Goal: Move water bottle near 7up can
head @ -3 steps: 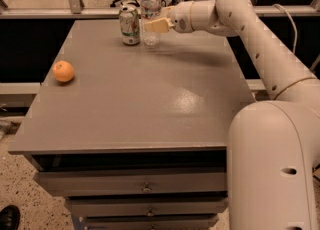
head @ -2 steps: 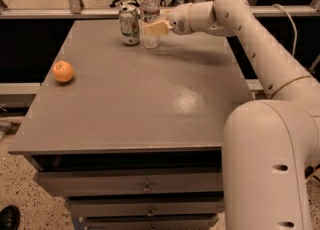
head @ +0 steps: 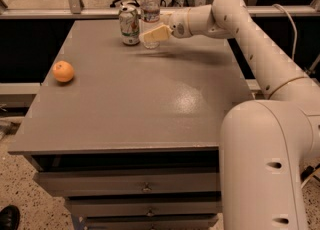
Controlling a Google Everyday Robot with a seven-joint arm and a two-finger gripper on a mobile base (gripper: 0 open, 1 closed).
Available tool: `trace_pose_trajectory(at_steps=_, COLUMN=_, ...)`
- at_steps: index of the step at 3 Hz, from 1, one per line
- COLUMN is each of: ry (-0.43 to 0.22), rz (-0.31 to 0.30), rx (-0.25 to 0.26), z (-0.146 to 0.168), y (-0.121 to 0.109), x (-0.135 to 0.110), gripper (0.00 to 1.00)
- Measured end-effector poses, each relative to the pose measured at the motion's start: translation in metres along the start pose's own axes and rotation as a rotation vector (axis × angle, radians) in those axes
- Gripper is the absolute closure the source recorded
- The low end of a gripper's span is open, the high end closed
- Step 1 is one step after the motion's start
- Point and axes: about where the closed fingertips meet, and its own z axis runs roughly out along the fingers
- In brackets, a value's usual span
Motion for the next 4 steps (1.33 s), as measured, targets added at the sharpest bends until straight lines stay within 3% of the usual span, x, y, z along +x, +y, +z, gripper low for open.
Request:
trace_pose_trajectory(at_steps=1, ry=-0.001, rz=0.002, rx=0.006, z=-0.003, y=-0.001, x=0.003, gripper=0.0)
trace_pose_trajectory(at_steps=2, ry=-0.044, rz=-0.051, rx=0.045, z=-0.03, y=-0.003, x=-0.003, gripper=0.0)
trace_pose_trajectory(at_steps=3, ry=-0.098, rz=-0.167, rx=0.129, z=-0.103, y=0.009, x=-0.018, gripper=0.0)
trace_pose_trajectory(at_steps=4, ry=-0.089, rz=-0.151, rx=0.121, z=-0.095, y=0.006, x=-0.011, gripper=0.0)
